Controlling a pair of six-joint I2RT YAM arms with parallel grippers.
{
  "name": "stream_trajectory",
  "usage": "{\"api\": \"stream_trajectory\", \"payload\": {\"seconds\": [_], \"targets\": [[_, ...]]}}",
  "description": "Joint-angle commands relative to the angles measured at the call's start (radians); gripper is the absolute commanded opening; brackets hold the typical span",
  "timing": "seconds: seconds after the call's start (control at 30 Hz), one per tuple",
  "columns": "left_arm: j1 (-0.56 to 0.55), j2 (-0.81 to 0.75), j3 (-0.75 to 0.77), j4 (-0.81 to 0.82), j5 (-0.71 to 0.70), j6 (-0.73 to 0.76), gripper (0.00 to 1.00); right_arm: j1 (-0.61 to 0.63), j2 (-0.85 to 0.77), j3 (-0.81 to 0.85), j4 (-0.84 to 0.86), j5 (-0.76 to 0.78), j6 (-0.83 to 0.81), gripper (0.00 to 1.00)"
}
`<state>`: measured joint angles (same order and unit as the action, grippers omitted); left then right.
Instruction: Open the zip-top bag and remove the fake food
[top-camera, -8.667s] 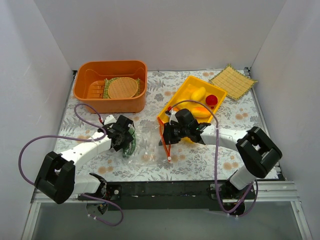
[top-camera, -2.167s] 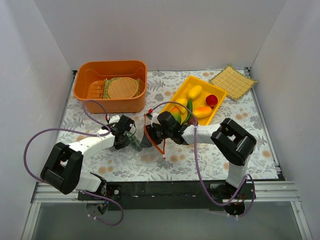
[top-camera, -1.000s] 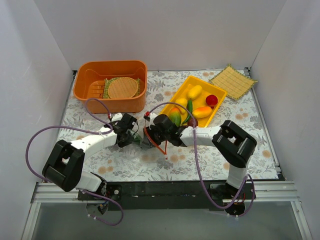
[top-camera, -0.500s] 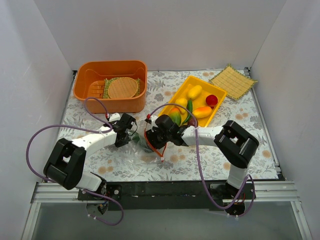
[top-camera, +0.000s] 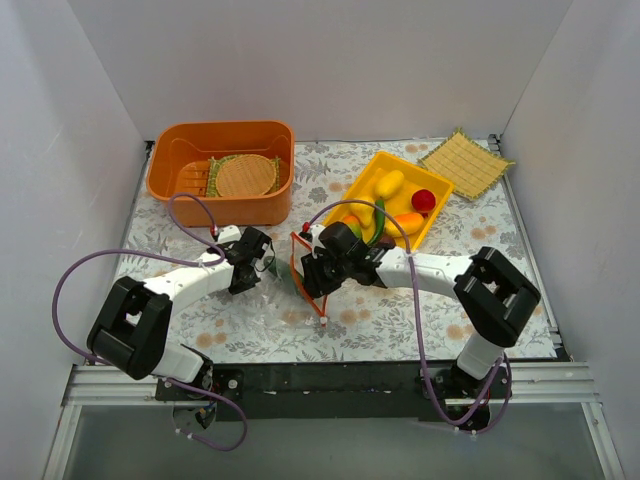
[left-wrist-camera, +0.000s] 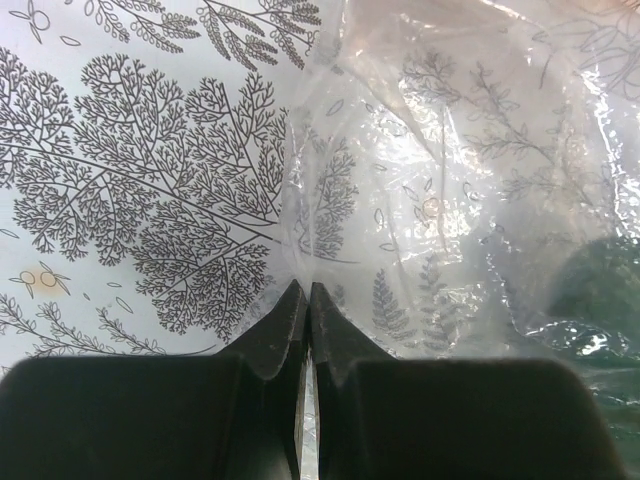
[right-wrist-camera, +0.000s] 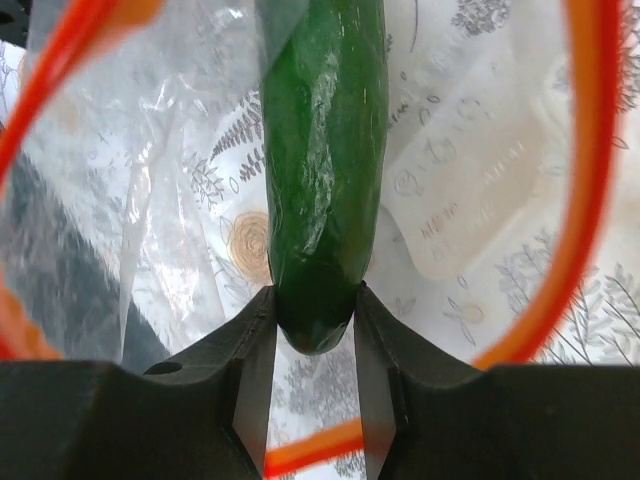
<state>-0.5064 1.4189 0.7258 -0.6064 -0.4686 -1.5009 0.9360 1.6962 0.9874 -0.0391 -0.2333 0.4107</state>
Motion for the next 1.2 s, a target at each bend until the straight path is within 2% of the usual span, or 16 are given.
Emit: {"api": "stream_trajectory", "payload": {"seconds": [0.0,0.5,0.73,0.83,1.03,1.07,1.13,1.17], "targets": [[0.005,-0.006,0.004,-0.004,-0.064,0.008,0.00,-0.011,-0.070,0.053,-0.108,0.011,-0.044,0.24],[0.020,0.012,0.021,-0.010,-0.059,0.005,0.00,-0.061,-0.354,-0.039,-0.317,0.118,-0.070,0.22],[0.023,0.017,0.040,-0.018,-0.045,0.008,0.00,-0.104,-0.530,-0.079,-0.430,0.228,-0.056,0.22],[0.025,0.009,0.049,-0.021,-0.025,0.010,0.00,-0.157,-0.578,-0.070,-0.453,0.287,-0.046,0.22],[0.023,-0.031,0.080,-0.027,0.027,0.042,0.00,-0.419,-0.535,-0.053,-0.383,0.259,-0.059,0.20],[0.025,-0.035,0.087,-0.038,0.033,0.047,0.02,-0.481,-0.521,-0.052,-0.365,0.252,-0.059,0.21],[0.023,-0.046,0.109,-0.050,0.041,0.060,0.04,-0.529,-0.474,-0.049,-0.310,0.239,-0.044,0.23],[0.023,-0.058,0.116,-0.056,0.048,0.070,0.10,-0.563,-0.454,-0.047,-0.289,0.241,-0.036,0.26]]}}
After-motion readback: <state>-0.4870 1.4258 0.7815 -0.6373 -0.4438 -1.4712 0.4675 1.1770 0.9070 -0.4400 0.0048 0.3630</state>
